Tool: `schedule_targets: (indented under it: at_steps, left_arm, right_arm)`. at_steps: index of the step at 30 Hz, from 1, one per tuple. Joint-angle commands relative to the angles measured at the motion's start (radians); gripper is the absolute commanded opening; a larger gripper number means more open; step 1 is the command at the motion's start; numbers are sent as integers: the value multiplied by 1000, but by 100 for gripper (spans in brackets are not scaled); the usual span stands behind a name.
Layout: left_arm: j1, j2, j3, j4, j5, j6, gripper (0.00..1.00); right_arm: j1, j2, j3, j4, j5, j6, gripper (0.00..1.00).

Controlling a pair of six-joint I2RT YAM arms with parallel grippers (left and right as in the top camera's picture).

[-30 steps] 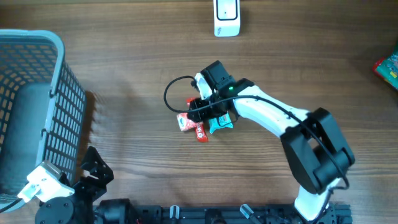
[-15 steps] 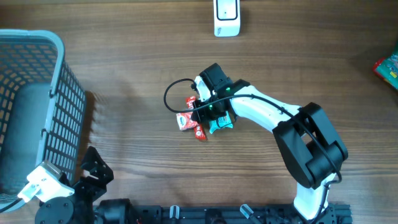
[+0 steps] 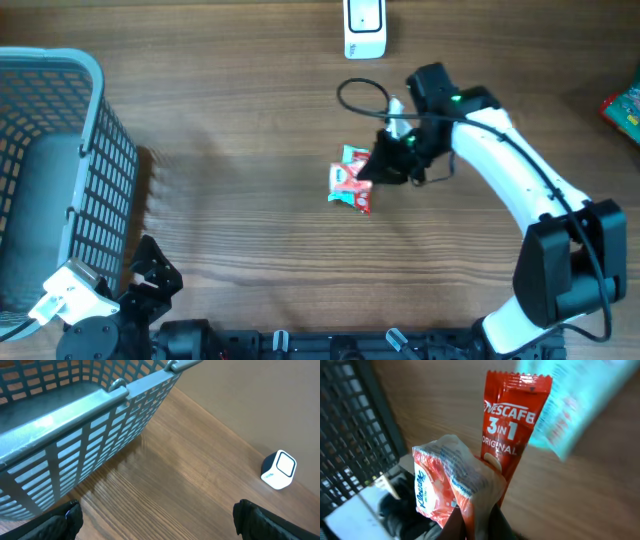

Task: Scan the item barcode
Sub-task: 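Grasp the Kleenex pack and lift it with the right gripper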

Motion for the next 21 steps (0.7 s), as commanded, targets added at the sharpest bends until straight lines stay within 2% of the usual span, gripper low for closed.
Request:
schedule_targets:
  at_steps: [1, 6, 11, 13, 16, 18, 19, 20, 21]
  left_arm:
    - [6, -6, 0, 2, -6, 8, 100]
    - [6, -6, 0, 2, -6, 8, 100]
    - [6, -6, 0, 2, -6, 8, 100]
    - [6, -6, 0, 2, -6, 8, 100]
    - [6, -6, 0, 2, -6, 8, 100]
    - [6, -6, 0, 2, -6, 8, 100]
    - [6, -6, 0, 2, -6, 8, 100]
    - [6, -6, 0, 2, -6, 8, 100]
    - [6, -6, 0, 2, -6, 8, 100]
  right_arm:
    - [-39, -5, 7, -89, -45, -5, 4]
    - [-43, -5, 7, -260, -69, -3, 4]
    - [-43, -5, 7, -282, -68, -26, 4]
    - [-44, -5, 7, -146, -18, -26, 4]
    - [-29, -3, 3, 64, 174, 27, 6]
    - [-16, -2, 3, 115, 274, 107, 19]
    - [-4, 3, 2, 145, 325, 109, 18]
    - [7, 5, 2, 158, 361, 109, 4]
    - [29, 8, -14, 186, 417, 112, 4]
